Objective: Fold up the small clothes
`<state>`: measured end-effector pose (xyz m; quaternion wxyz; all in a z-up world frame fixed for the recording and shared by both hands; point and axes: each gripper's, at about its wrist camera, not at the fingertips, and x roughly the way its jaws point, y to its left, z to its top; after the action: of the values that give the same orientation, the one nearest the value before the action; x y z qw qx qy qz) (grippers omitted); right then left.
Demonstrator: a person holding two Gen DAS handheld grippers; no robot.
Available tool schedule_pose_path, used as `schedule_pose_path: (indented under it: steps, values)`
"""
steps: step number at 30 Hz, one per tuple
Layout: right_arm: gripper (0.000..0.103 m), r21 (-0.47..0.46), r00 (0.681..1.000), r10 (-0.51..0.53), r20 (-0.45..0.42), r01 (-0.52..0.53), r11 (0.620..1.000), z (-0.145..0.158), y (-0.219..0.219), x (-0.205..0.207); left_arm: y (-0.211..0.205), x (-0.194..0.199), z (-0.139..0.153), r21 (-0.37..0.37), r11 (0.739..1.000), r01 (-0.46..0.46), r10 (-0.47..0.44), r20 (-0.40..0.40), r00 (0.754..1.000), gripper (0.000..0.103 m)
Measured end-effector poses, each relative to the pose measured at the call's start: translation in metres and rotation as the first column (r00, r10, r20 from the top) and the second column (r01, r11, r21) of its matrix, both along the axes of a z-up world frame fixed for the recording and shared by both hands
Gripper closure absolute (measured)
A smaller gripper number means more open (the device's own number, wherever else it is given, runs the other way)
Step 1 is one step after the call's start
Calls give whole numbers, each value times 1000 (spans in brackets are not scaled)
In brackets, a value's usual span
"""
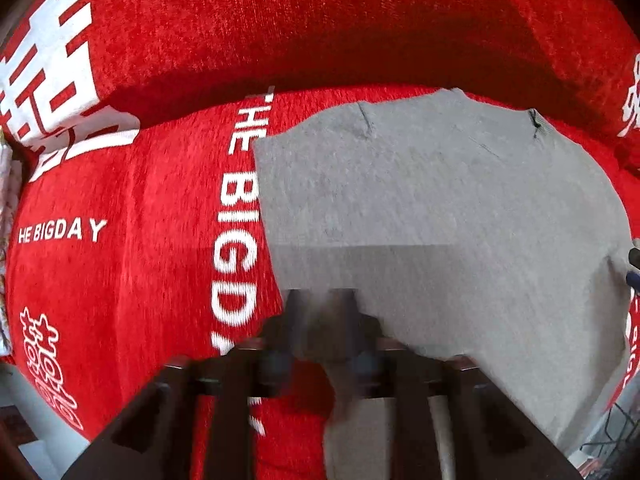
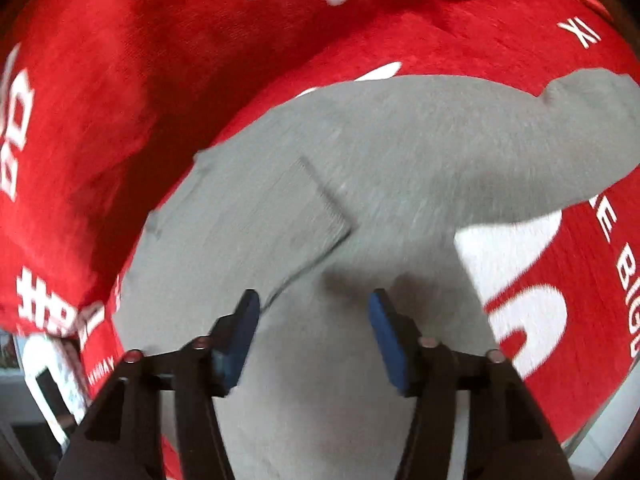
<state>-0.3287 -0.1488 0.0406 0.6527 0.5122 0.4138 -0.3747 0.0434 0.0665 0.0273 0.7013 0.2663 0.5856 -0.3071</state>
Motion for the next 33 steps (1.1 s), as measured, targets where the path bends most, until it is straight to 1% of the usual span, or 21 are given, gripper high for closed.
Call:
schedule_pose_path:
  steps: [1,2,3,4,5,9,12,13,16,18,20,25,29,33]
  values:
    - [39,-1,999,33,-5,-33,999,3,10,4,2,-1,1,3,1000,-7,7,6,1000,0]
    - [36,-1,999,53,-7,-53,999,4,17,7,5,-5,7,-9,1000,-15,16,43,999,1]
    - [31,4,996,84,-6,-84,996,5,28,10,6,-8,10,-12,1000,-9,10,64,998,1]
    - [28,8,995,103,-5,-103,995,4,37,15,6,-12,13,-5,1000,3,-3,71,997,1]
    - [27,10,993,119,-5,-119,993,4,44,17,7,-17,15,2,1000,8,-8,72,997,1]
    - [26,36,988,157,6,-157,987,3,72,17,10,-26,18,14,1000,5,-5,45,999,1]
    - [26,57,989,145,22,-146,988,1,86,13,12,-29,12,40,999,-1,0,23,1000,1]
    - [26,59,990,136,19,-137,989,2,90,10,11,-30,9,46,999,7,-7,2,1000,1]
    - [26,67,994,107,11,-107,992,8,96,-6,6,-37,1,73,996,50,-49,-18,999,1]
    - [25,78,996,86,4,-87,993,10,95,-16,0,-47,1,68,992,103,-101,-23,995,1]
    - [24,96,998,61,1,-61,994,9,89,-28,-5,-56,3,51,990,135,-133,-32,991,1]
    - [24,139,999,-23,26,19,990,-1,59,-63,-23,-79,1,31,988,150,-147,-80,986,1]
    - [24,171,997,-61,45,53,984,-8,28,-88,-48,-106,2,35,987,158,-154,-78,985,1]
    - [24,167,993,-94,67,82,982,-7,-9,-121,-77,-135,-2,40,987,153,-149,-102,984,1]
